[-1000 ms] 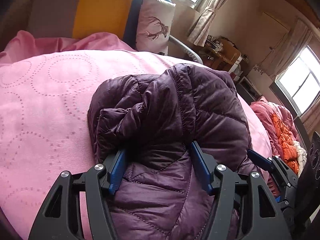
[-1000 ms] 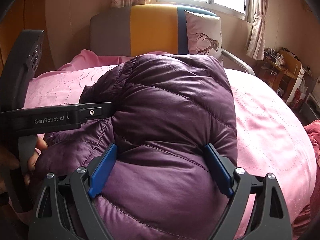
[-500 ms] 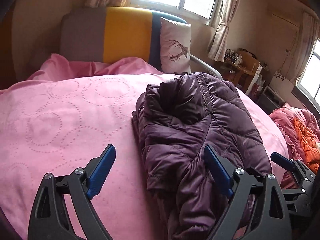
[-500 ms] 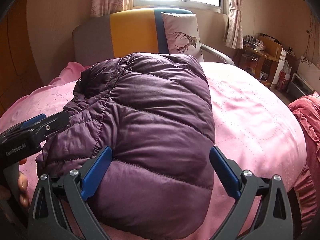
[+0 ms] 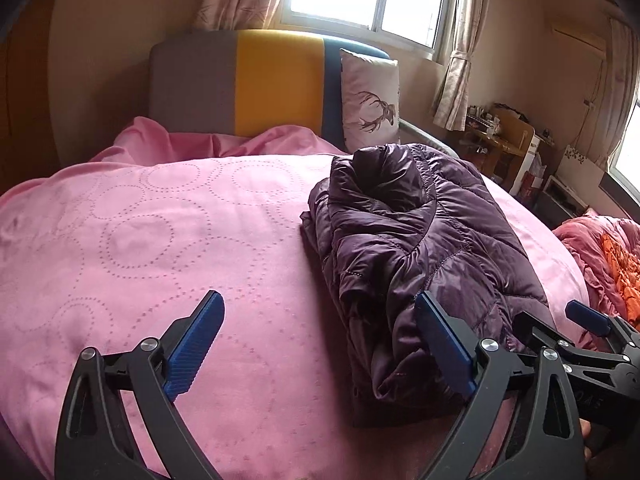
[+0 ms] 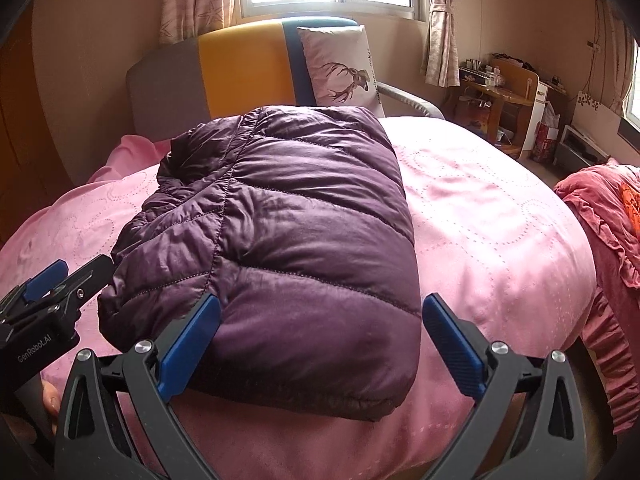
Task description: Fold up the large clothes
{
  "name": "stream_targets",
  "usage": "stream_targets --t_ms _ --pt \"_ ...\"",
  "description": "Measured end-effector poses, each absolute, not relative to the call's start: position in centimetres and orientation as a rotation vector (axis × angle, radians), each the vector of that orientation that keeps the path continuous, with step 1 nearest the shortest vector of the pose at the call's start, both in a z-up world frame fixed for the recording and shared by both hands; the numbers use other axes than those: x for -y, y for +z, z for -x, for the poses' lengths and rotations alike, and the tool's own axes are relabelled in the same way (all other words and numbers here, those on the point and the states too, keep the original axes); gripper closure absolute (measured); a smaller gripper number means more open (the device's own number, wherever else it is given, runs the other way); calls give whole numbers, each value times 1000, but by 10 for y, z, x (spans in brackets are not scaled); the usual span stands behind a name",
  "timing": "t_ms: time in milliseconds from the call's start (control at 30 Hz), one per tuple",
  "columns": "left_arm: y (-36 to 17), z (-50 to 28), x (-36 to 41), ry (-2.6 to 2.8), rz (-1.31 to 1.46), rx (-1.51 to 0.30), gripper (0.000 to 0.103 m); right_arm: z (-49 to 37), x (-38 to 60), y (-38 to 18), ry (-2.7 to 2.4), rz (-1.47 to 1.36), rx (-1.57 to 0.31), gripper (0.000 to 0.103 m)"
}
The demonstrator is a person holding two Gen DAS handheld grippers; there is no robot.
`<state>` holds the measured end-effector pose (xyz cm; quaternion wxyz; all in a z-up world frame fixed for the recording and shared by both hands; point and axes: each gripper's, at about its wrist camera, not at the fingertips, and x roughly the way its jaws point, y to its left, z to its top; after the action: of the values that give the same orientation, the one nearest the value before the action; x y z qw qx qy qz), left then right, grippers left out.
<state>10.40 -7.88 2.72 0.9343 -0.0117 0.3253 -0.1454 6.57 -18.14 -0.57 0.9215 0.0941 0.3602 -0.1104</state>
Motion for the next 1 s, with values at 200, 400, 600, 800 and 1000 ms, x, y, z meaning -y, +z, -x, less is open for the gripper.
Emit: stream_targets --t_ms 200,400,600,800,1000 --pt "26 -91 70 -263 29 -665 4 -34 172 2 -290 -187 -695 2" --pt "22 -83 62 -242 37 -675 4 -16 168 1 -338 -203 -691 2" --pt "22 -72 59 -220 11 -668 4 -15 160 -2 -347 -199 -707 2" --pt "24 -64 58 -187 -1 -657 4 -17 156 -2 -340 -212 -709 2" --pt "26 -59 59 -161 -11 -650 4 -13 151 6 -363 -166 -658 2"
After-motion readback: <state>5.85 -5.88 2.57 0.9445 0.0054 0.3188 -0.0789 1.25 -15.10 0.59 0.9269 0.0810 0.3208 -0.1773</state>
